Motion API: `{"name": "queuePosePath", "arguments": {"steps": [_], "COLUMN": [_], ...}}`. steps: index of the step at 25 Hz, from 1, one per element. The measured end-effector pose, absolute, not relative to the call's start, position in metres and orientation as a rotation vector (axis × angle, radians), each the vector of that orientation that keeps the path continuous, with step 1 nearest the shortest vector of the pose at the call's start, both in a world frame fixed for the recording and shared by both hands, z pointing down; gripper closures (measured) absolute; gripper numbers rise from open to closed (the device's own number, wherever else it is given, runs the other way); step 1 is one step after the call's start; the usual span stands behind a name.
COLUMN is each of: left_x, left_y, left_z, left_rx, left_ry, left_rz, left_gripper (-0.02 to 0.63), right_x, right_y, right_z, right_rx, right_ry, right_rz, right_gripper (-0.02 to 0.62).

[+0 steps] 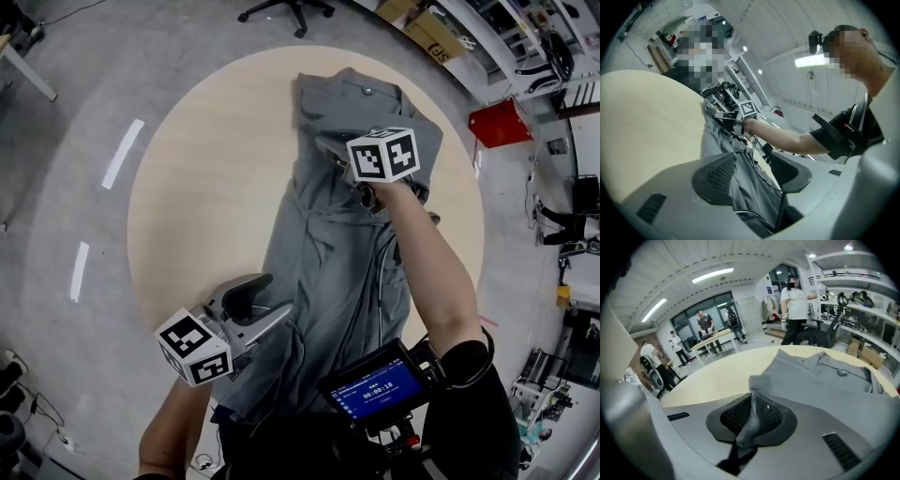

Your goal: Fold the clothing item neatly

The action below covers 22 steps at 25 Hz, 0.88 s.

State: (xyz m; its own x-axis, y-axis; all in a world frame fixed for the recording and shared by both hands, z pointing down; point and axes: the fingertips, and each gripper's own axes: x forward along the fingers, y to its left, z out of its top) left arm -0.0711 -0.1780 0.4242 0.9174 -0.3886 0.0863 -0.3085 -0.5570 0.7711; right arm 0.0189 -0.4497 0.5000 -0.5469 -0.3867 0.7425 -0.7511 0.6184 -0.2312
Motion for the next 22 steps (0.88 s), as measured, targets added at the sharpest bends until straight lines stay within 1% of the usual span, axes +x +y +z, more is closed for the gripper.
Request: {"name": "queuePosePath", "arguments": {"steps": [5, 7, 9, 11, 15, 18, 20, 22], "left_x": [-0.071, -0.069, -0.067, -0.064, -0.071, -0.097, -0.117, -0.129], "left_y": [-0.166, -0.162, -0.158, -0.155, -0.152, -0.152, -0.152, -0.155], "left_z": [0.428, 0.429, 0.424, 0.417, 0.41, 0.408, 0.41, 0.411], "left_rx": [2.196, 2.206, 2.216, 2.224, 2.205, 2.205, 2.233, 2.262], "left_ry": [-0.49, -0.489, -0.486, -0.492, -0.512, -0.52, -0.548, -0.569], "left_rz": [-0.108, -0.078, -0.071, -0.078, -0.099, -0.122, -0.104, -0.097], "left_gripper": [0.364, 0.364, 0.364, 0.364, 0.364, 0.364, 0.364, 0.364], "right_x": [0.01, 0.014, 0.011, 0.008, 0.02, 0.004, -0.007, -0.007], "right_y": [-0.407, -0.404, -0.408, -0.42, -0.453, -0.464, -0.463, -0.452], "right_z": [0.5, 0.494, 0.49, 0.489, 0.506, 0.512, 0.492, 0.451], "right_rx": [0.835, 0.863, 0.853, 0.853, 0.998, 1.055, 1.129, 1.172], "right_ry": [-2.186, -2.205, -2.224, -2.24, -2.156, -2.107, -2.166, -2.282], "right_rz": [0.646, 0.621, 0.613, 0.643, 0.784, 0.806, 0.822, 0.815], "right_gripper": [0.555, 0.538, 0.534, 0.499, 0.499, 0.499, 0.499, 0.499]}}
